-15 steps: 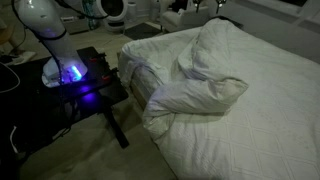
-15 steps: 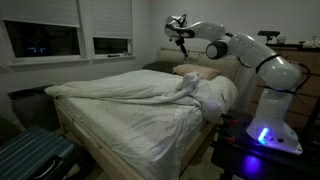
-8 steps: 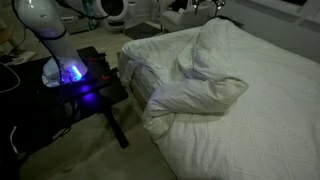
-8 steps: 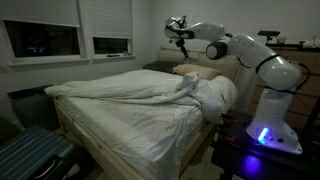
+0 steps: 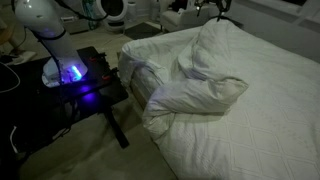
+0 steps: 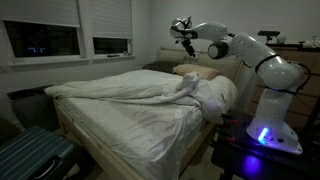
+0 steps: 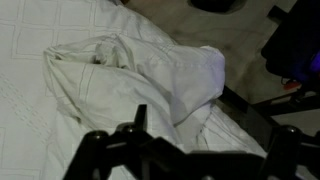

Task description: Move the left side of the blanket to the right

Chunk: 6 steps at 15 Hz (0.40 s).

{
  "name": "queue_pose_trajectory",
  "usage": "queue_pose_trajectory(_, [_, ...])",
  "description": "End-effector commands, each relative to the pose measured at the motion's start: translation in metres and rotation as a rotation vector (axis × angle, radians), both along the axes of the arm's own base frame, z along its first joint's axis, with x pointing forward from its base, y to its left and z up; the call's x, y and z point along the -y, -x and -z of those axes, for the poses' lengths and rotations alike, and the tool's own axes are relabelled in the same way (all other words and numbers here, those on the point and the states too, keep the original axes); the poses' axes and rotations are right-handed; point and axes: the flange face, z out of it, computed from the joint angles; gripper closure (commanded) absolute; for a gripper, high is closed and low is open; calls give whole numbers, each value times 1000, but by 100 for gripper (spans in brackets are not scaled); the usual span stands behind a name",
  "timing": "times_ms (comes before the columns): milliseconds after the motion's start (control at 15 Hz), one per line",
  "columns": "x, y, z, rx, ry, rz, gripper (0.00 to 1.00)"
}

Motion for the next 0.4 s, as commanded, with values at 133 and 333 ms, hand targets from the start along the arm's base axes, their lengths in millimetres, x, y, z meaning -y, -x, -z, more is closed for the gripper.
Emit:
queue_pose_trajectory(133, [16,10,-3,-17,-25,-24,0])
queue_pose_trajectory(333, [22,14,-5,-21,-33,-29,0])
